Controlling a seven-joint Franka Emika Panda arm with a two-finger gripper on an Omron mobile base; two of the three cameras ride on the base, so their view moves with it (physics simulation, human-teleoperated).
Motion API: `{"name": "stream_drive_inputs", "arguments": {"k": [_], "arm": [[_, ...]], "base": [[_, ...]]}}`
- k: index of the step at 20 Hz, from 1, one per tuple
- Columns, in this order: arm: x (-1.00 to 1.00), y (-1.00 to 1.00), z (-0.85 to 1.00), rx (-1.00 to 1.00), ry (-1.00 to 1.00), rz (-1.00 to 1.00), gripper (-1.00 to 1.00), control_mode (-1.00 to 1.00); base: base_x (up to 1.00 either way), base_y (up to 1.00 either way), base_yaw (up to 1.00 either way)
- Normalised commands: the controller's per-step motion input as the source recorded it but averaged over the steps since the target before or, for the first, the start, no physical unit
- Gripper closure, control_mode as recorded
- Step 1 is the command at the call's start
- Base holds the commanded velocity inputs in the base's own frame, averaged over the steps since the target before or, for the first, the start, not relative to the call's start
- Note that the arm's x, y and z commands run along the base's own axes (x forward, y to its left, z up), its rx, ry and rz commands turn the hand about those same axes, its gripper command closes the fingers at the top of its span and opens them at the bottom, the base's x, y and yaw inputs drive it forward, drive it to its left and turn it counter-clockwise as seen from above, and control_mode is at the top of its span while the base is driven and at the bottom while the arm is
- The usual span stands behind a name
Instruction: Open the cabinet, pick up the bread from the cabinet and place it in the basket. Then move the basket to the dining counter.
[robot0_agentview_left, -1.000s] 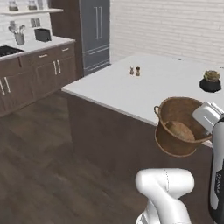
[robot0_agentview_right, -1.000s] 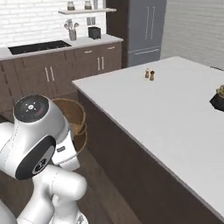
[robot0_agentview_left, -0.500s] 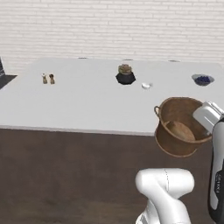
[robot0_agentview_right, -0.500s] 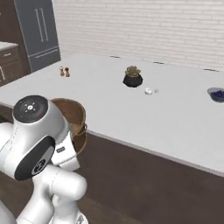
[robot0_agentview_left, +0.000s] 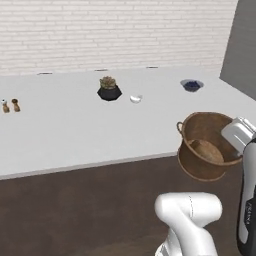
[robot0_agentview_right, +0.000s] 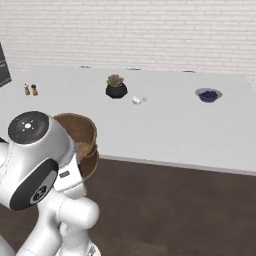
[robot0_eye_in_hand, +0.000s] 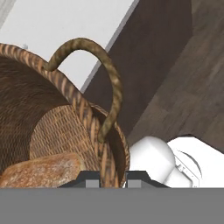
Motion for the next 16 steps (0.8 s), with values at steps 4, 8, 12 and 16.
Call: {"name": "stream_drive_inputs", "arguments": {"k": [4,8,12,16], "arm": [[0.0,0.0,0.0,0.0,0.0,0.0,1.0,1.0],[0.0,0.0,0.0,0.0,0.0,0.0,1.0,1.0],[0.0,0.0,0.0,0.0,0.0,0.0,1.0,1.0],[0.0,0.0,0.0,0.0,0.0,0.0,1.0,1.0]], "base": [[0.49,0.59,-0.34],[0.47,0.46,-0.16],[0.47,0.45,-0.14],[0.46,0.35,-0.1]]}}
